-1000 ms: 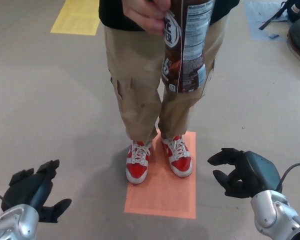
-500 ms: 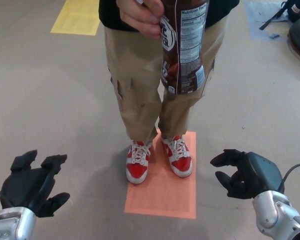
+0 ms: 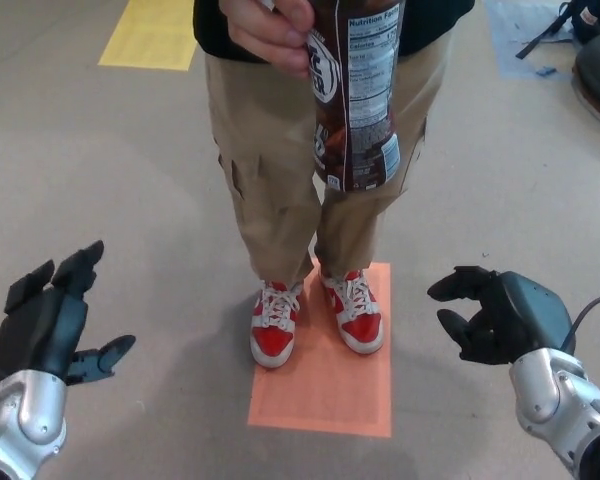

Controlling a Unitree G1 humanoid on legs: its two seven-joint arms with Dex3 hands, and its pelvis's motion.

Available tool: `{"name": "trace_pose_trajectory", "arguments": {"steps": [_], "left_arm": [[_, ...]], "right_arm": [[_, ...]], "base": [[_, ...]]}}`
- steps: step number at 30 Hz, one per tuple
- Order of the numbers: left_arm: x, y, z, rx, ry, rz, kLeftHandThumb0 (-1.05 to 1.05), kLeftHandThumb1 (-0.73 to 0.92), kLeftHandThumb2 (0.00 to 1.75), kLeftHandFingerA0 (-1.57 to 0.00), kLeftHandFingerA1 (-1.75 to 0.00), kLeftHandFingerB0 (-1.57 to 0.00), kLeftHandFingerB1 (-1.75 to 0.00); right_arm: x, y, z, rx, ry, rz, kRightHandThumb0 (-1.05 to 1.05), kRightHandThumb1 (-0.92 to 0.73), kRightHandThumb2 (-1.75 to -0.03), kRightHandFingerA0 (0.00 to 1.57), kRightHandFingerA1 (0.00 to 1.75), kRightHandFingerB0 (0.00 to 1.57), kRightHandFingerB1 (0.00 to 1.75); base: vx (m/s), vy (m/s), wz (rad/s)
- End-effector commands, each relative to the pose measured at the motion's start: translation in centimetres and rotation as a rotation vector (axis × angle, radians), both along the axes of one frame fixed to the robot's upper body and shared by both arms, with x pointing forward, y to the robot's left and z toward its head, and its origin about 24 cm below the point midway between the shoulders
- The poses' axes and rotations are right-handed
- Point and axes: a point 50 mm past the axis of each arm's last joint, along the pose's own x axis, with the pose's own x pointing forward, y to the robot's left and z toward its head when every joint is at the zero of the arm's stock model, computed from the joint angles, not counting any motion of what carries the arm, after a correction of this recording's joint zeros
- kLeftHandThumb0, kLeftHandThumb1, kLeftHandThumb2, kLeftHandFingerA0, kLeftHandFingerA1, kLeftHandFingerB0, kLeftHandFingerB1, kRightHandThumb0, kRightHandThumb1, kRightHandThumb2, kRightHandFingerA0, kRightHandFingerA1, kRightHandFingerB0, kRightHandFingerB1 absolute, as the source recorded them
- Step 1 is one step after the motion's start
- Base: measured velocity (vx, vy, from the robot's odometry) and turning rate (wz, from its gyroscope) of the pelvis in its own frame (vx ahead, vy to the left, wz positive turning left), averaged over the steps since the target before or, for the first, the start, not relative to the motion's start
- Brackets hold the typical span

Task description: The robot recieved a bottle of protein shake from a person using its left hand and then shake the protein up and down 2 two times and hand it back to the person

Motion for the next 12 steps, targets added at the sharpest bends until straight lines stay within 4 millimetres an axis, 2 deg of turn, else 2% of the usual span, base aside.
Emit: {"name": "trace_pose_trajectory", "arguments": {"steps": [1,2,3,8,9,12], "left_arm": [[0.17,0.27,0.35,-0.009,0.035,-0.071,-0.26,0.50,0.72,-0.23,-0.43,0.00,-0.15],[0.17,0.30,0.36,-0.001,0.039,-0.077,-0.26,0.50,0.72,-0.23,-0.43,0.00,-0.15],[0.26,0.34,0.43,0.004,0.046,-0.082,-0.23,0.57,0.59,-0.26,-0.34,0.00,-0.19],[0.73,0.18,0.64,0.111,0.084,-0.129,-0.34,0.62,0.62,-0.24,-0.34,-0.01,-0.18],[0.73,0.14,0.61,0.122,0.085,-0.133,-0.39,0.65,0.59,-0.25,-0.32,0.00,-0.22],[0.72,0.08,0.57,0.137,0.086,-0.138,-0.39,0.65,0.59,-0.25,-0.32,0.00,-0.22]], "right_arm": [[0.43,-0.54,0.48,-0.053,-0.029,-0.054,-0.42,-0.74,-0.74,0.84,0.61,0.71,0.48],[0.44,-0.50,0.49,-0.053,-0.030,-0.054,-0.42,-0.74,-0.74,0.84,0.61,0.71,0.48],[0.46,-0.44,0.57,-0.053,-0.041,-0.055,-0.42,-0.73,-0.75,0.84,0.62,0.72,0.49],[0.62,-0.54,0.86,-0.044,-0.061,-0.072,-0.43,-0.75,-0.74,0.82,0.61,0.70,0.49],[0.62,-0.58,0.82,-0.034,-0.049,-0.066,-0.43,-0.76,-0.74,0.82,0.62,0.69,0.47],[0.63,-0.62,0.77,-0.019,-0.032,-0.058,-0.43,-0.76,-0.74,0.82,0.62,0.69,0.47]], "base": [[0.00,0.000,0.00],[0.00,0.000,0.00],[0.00,0.000,0.00],[0.00,0.000,0.00],[0.00,0.000,0.00],[0.00,0.000,0.00]]}}
